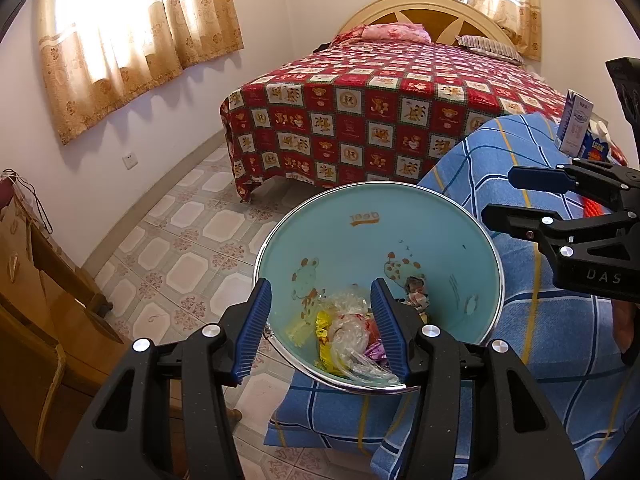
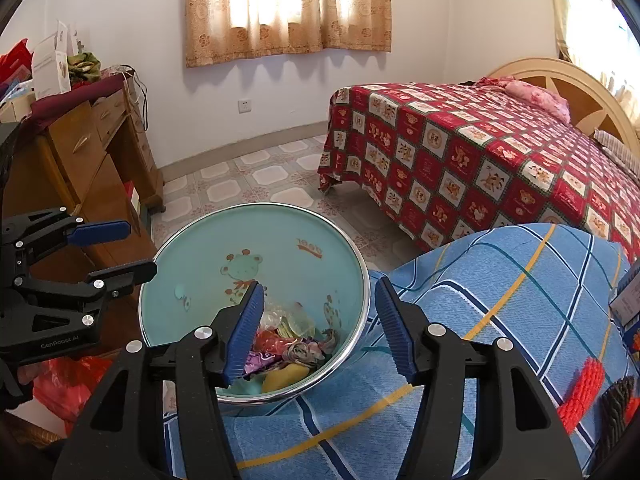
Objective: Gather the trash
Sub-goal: 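Move both grippers back from the bin to the trash on the bed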
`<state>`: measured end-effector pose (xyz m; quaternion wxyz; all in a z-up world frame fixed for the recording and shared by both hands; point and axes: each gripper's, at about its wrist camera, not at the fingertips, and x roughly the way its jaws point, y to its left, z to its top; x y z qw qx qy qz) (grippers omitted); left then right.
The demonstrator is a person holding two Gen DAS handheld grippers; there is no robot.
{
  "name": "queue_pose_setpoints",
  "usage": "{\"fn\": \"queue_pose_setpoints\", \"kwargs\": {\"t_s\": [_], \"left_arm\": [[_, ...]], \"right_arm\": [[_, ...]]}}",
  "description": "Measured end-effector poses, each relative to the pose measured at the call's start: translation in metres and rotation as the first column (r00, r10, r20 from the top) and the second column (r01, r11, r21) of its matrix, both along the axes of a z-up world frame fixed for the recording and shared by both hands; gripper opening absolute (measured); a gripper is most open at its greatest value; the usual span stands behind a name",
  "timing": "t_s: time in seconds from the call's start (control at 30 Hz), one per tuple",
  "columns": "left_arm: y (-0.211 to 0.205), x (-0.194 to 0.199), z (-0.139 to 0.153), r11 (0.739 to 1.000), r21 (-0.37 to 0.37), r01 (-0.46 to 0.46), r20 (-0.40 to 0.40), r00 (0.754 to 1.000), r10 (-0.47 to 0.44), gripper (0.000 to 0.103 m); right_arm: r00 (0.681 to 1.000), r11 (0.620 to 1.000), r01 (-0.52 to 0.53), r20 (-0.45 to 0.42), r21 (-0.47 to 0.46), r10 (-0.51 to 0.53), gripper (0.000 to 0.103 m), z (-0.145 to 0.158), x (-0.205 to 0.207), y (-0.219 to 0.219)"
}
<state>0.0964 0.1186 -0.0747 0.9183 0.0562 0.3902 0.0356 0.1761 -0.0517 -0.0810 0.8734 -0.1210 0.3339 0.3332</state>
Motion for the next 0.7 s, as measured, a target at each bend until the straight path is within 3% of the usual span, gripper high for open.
{"fn": "queue_pose_setpoints", "kwargs": {"t_s": [0.43, 0.57, 0.7], "left_arm": [[0.0, -0.001, 0.001, 1.0, 0.002, 0.0, -0.003, 1.0, 0.0, 0.061], [0.0, -0.002, 0.003, 1.0, 0.002, -0.006, 0.008, 1.0, 0.006, 0.074], [-0.004, -0.001, -0.001, 1.0, -0.012, 0.011, 0.0, 1.0, -0.011, 0.076]], "right_arm": [[1.0, 1.0, 0.015, 0.009, 0.002, -0.015, 0.066, 0.002, -0.006, -0.006], [0.999, 1.0, 0.029, 0.015, -0.001, -0.029, 0.07, 0.001, -0.01, -0.011], [0.998, 0.999, 0.049, 0.031, -0.008, -0.049, 0.075, 0.003, -0.019, -0.025]]}}
